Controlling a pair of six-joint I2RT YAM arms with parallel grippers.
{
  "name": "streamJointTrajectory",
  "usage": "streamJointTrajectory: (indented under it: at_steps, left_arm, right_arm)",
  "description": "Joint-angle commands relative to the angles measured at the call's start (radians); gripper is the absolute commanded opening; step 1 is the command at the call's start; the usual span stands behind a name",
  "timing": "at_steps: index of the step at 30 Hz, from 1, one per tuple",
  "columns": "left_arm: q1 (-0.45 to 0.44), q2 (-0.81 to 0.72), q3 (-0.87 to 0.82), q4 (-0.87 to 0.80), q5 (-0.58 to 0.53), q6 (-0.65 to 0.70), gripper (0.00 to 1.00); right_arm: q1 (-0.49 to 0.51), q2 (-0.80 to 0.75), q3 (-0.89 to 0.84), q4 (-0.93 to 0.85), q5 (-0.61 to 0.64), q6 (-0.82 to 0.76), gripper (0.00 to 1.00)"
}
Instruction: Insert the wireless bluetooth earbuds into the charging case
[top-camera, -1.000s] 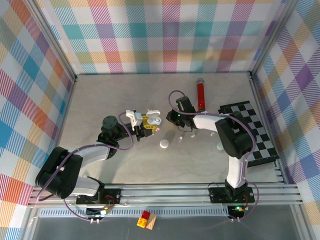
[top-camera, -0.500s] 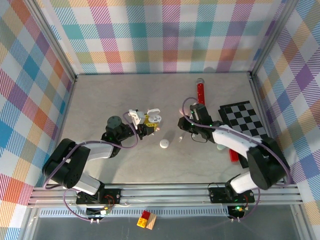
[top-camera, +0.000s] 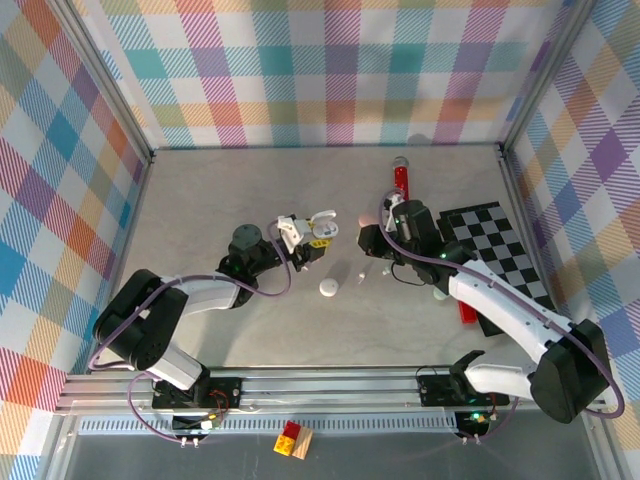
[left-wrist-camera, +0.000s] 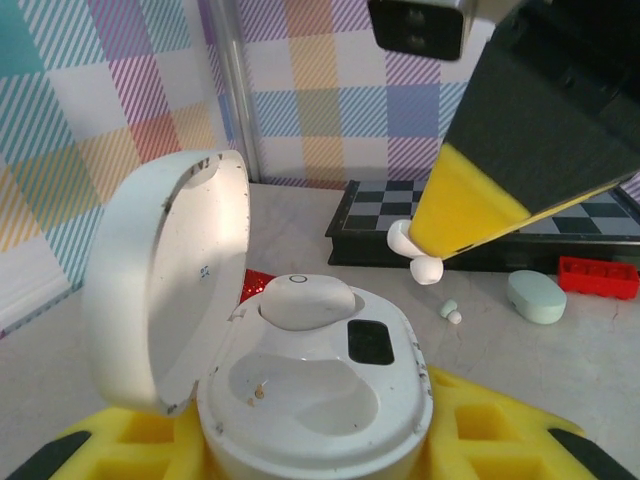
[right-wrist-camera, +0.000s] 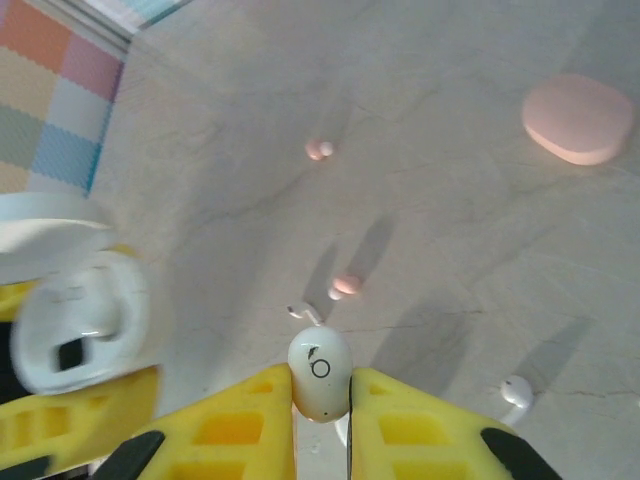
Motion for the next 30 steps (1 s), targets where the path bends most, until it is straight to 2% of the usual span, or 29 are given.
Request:
streamJointTrajectory:
  at_steps: [1,14,30]
  left_arm:
    - [-0.016,0.024,0.024,-0.001,-0.026,0.053,0.33]
    - [-0.034,0.021,0.034,-0.024,-0.045,0.076,0.33]
    - [-0.034,0.014,0.038,-0.029,-0.030,0.075,0.33]
  right_arm:
    - [0.034,-0.008,0.056,-0.025,0.006,-0.034,0.16]
    - [0.116,0.093,0.156,0.020,-0.026,-0.049,0.16]
    - [0.138,0.167,0.197,0.056,-0.058,-0.040,0.16]
